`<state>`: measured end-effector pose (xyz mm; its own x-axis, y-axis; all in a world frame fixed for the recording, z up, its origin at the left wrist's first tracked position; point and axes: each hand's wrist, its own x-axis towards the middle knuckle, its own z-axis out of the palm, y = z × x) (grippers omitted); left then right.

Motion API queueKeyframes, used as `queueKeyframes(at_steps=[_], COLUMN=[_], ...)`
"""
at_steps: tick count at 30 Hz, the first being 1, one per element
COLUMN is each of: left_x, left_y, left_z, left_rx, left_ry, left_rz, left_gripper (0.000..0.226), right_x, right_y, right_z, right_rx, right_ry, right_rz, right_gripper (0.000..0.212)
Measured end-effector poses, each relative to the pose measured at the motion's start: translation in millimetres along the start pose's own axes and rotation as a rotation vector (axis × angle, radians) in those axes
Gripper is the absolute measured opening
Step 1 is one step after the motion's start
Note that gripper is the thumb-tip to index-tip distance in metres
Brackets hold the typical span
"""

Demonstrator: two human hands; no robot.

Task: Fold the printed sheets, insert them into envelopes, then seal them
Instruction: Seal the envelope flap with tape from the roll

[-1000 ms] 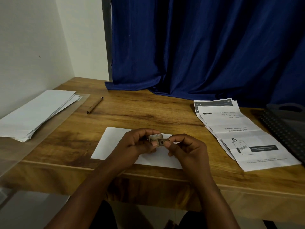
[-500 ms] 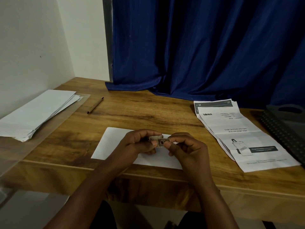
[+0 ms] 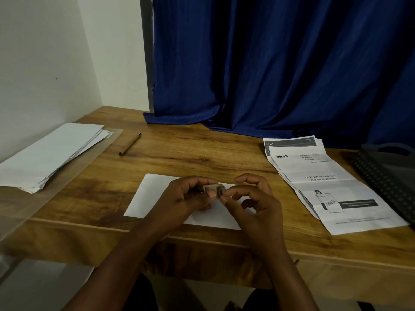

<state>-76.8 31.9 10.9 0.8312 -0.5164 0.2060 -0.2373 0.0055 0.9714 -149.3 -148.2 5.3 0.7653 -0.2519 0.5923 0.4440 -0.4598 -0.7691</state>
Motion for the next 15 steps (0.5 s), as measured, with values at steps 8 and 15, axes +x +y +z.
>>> queueKeyframes(at_steps=[8, 15], left_x=[-0.4, -1.7], left_y=[-1.1, 0.6], left_z=[-1.0, -0.8], left_rx=[-0.011, 0.007], left_ry=[0.011, -0.003], left_rz=[-0.009, 0.004], left_gripper=[0.031, 0.034], right_x=[0.8, 1.7], right_y=[5.3, 9.4], right_z=[2.5, 4.0], right_rx=[-0.102, -0.150], right_ry=[0.025, 0.008], right_rz=[0.042, 0.052], right_gripper=[0.022, 0.024])
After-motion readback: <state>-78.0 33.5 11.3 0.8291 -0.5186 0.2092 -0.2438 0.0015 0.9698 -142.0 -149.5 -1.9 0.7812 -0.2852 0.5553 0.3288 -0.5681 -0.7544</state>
